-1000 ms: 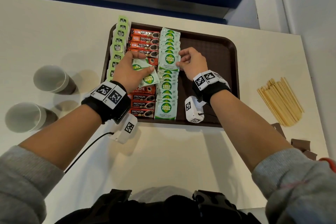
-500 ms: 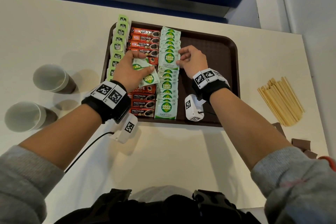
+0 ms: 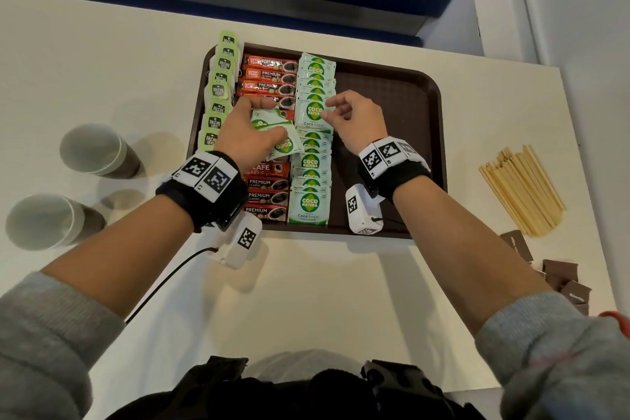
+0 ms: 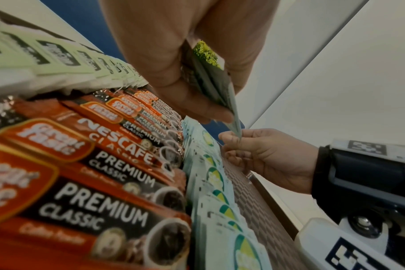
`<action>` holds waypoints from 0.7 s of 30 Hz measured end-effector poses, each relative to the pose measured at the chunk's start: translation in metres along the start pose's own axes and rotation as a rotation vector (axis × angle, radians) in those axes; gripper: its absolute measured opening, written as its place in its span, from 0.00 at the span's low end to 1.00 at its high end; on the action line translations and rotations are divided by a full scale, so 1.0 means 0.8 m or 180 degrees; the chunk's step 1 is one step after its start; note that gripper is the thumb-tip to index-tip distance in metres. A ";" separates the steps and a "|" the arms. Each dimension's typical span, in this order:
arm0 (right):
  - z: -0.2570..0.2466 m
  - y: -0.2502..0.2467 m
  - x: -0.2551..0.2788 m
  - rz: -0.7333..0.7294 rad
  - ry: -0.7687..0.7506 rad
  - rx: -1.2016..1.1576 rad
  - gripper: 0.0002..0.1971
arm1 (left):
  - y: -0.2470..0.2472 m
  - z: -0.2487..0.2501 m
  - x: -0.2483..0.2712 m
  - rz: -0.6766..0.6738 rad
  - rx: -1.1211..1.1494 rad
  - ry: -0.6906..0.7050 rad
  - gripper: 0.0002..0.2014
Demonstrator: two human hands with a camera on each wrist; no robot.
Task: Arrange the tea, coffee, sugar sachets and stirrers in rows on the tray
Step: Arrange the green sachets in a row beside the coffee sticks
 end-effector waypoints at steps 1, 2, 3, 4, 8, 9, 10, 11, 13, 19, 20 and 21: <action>-0.007 0.004 0.003 -0.0088 -0.0038 -0.0064 0.09 | 0.001 0.001 0.000 -0.0015 0.0054 0.0008 0.21; -0.014 0.011 0.006 -0.0216 -0.0057 -0.0173 0.09 | 0.002 0.003 0.001 -0.0029 0.0099 0.0034 0.22; -0.020 0.018 0.009 -0.0374 -0.0063 -0.0304 0.10 | 0.003 0.004 0.001 -0.0048 0.0139 0.0077 0.23; -0.027 0.026 0.012 -0.0542 -0.0083 -0.0417 0.11 | 0.004 0.006 0.003 -0.0063 0.0155 0.0128 0.24; -0.043 0.047 0.021 -0.1001 -0.0150 -0.0663 0.08 | 0.005 0.015 0.012 -0.0058 0.0126 0.0335 0.27; -0.045 0.047 0.021 -0.1004 -0.0102 -0.0845 0.05 | 0.006 0.013 0.011 -0.0069 0.0145 0.0330 0.27; -0.045 0.047 0.022 -0.1001 -0.0052 -0.1016 0.02 | 0.005 0.012 0.012 -0.0063 0.0139 0.0314 0.27; -0.046 0.046 0.021 -0.0994 -0.0030 -0.1128 0.03 | 0.004 0.010 0.011 -0.0033 0.0114 0.0281 0.26; -0.045 0.043 0.020 -0.0998 0.0001 -0.1245 0.05 | 0.002 0.009 0.012 -0.0008 0.0083 0.0262 0.25; -0.035 0.028 0.009 -0.0609 0.0116 -0.1647 0.07 | 0.004 0.007 0.011 -0.0085 0.0284 0.0127 0.17; -0.034 0.025 0.009 -0.0546 0.0133 -0.1698 0.06 | 0.007 0.006 0.011 -0.0164 0.0371 0.0088 0.15; -0.033 0.024 0.008 -0.0497 0.0144 -0.1734 0.05 | 0.009 0.004 0.011 -0.0209 0.0396 0.0054 0.12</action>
Point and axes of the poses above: each hand's wrist, its own x-axis away from the middle knuckle, its own y-axis out of the palm, z = x × y, the point moved 10 cm from there along -x, towards the middle knuckle, and after that the axes turned 13 degrees about -y, right-handed, at the moved point
